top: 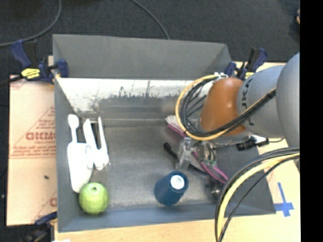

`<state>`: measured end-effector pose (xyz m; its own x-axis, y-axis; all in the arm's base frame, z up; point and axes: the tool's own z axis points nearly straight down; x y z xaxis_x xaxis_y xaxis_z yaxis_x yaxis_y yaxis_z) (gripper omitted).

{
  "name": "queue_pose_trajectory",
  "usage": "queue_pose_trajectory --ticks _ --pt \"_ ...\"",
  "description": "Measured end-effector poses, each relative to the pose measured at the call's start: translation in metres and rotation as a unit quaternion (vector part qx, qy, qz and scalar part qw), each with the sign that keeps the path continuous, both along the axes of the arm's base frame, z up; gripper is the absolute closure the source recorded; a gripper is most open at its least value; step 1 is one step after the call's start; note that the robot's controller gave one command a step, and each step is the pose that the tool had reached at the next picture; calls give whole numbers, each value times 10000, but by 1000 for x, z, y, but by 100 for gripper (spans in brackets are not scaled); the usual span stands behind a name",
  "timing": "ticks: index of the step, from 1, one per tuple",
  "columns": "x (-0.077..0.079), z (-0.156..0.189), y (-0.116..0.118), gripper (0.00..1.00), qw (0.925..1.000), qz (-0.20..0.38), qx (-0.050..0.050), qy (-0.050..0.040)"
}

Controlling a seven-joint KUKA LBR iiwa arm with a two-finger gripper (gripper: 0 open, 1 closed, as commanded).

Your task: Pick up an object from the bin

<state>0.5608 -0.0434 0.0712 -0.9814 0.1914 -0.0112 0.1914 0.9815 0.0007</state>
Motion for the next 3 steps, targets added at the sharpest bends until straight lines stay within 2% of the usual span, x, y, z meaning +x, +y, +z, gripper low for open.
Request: queue_pose_trajectory --ticks 2,3 --pt "-3 0 -6 100 10000 -27 -1 -12" --pt "-10 0 -7 100 10000 53 -2 -11"
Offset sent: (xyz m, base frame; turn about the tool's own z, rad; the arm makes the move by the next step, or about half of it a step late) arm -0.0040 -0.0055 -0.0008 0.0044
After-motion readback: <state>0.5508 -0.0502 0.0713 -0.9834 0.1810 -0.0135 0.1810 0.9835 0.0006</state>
